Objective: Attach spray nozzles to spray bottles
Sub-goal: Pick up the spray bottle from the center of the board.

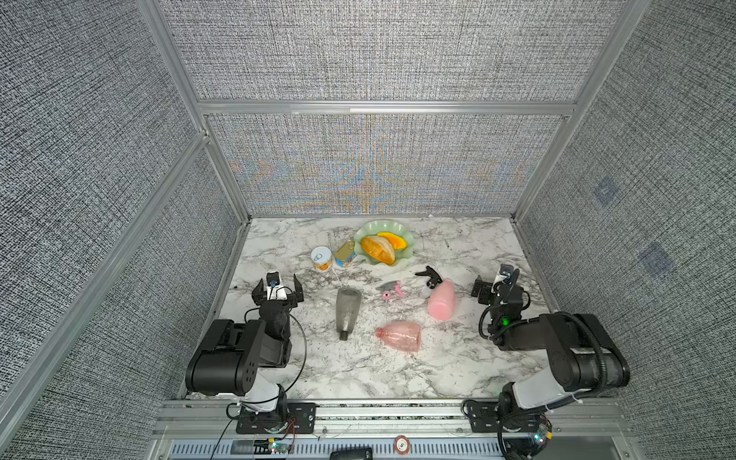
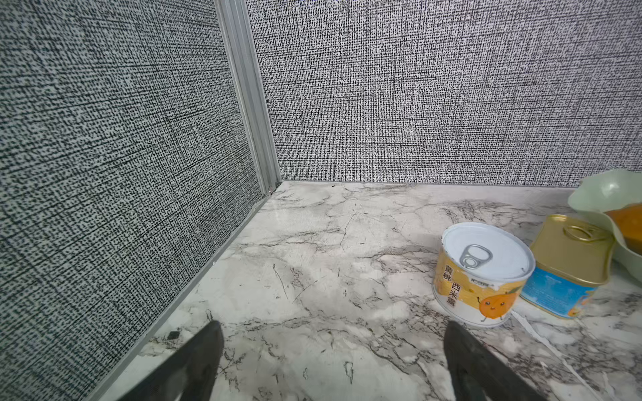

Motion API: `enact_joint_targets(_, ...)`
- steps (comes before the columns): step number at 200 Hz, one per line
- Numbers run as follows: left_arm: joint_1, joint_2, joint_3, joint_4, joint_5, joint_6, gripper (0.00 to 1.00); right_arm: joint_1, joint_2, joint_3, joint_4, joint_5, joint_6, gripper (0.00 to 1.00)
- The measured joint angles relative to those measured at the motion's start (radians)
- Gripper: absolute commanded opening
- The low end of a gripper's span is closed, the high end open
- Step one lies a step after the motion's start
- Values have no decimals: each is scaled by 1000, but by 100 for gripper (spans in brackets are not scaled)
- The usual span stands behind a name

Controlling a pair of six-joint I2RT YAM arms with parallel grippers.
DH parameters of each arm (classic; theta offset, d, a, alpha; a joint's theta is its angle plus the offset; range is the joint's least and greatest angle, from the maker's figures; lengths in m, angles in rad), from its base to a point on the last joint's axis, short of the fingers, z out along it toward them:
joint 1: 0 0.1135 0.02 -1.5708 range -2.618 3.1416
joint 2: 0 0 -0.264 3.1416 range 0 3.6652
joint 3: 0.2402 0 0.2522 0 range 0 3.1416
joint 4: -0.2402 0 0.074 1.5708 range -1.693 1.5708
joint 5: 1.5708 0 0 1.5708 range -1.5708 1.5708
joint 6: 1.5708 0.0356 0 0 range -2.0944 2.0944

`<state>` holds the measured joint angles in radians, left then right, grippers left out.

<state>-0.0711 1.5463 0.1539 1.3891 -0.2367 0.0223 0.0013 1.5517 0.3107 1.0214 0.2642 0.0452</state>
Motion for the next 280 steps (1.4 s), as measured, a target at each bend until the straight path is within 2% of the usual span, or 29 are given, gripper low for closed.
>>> enact_joint_targets(238,0,-4,-10,0,-5,0,99,-13,-1,-4,2,-8,8,99)
enact_joint_targets(259,-7,-90,-6,-53,-28,0,99,-11,-8,-3,-2,-6,8,99)
enact_joint_targets(280,-12,-266,63,-212,-20,16,99,-7,-16,2,0,2,8,99)
